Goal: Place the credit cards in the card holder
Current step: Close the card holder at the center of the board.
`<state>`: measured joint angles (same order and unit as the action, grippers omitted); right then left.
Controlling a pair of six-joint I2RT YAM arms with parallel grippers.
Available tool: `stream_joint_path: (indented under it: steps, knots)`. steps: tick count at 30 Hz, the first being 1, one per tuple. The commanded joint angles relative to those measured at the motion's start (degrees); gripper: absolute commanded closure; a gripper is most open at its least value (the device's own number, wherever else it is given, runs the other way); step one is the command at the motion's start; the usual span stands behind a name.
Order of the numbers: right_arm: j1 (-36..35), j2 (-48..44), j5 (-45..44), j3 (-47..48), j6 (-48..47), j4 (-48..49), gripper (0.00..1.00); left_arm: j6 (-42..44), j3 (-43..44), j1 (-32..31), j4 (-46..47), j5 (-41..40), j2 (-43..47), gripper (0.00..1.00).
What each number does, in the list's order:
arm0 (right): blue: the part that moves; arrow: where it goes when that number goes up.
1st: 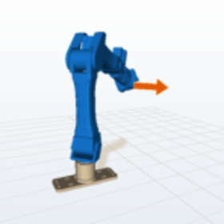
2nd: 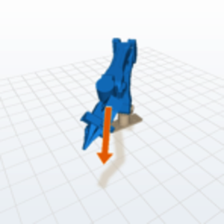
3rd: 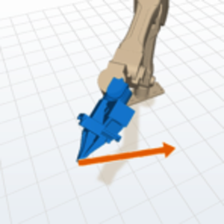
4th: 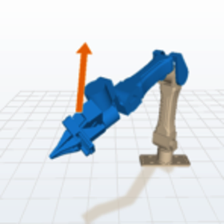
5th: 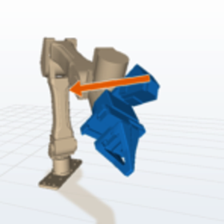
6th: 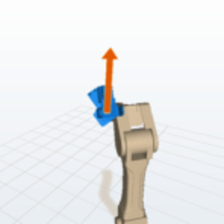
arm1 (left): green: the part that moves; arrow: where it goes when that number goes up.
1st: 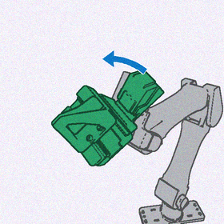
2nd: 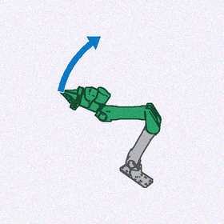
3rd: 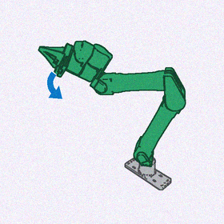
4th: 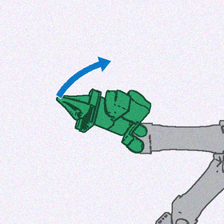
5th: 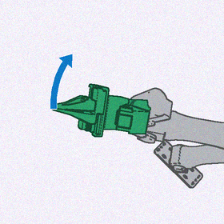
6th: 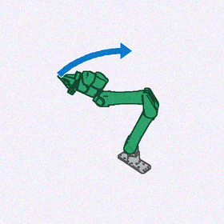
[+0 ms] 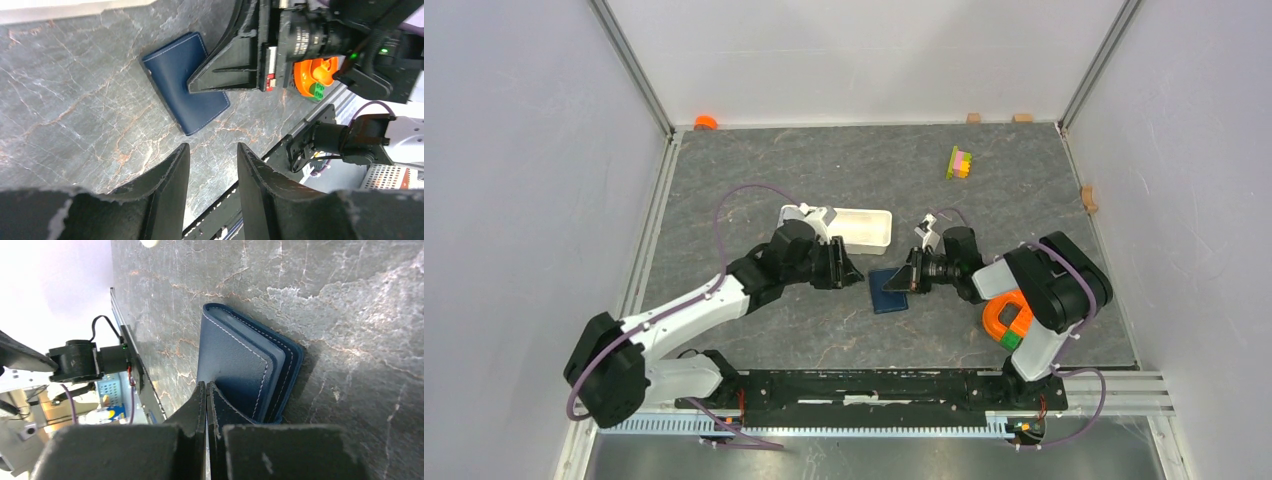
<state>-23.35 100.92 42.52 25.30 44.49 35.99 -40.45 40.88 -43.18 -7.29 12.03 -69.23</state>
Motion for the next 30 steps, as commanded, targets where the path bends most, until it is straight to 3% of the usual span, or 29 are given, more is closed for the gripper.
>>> stream_joint_path:
  steps: [1,11,23,27,30]
  knots:
    - [2.6,9.3,-21.2,-1.3,-6.9,-25.6,1.00,5.5,1.8,1.1,-3.2,-1.4,3.8,0.52]
    - [2.2,16.7,-21.0,5.7,-4.7,-27.0,1.00,10.3,4.6,3.1,-6.7,-3.5,5.9,0.52]
    - [-0.1,22.3,-21.4,9.6,-4.1,-26.0,1.00,13.3,3.9,14.4,-9.9,-3.9,12.2,0.50]
    - [-1.4,15.0,-22.6,7.6,-6.7,-25.2,1.00,15.7,4.3,18.9,-13.9,-5.9,14.7,0.45]
    - [-1.5,5.0,-21.0,7.0,-10.4,-24.4,0.94,17.5,4.9,22.7,-16.4,-7.4,16.4,0.31]
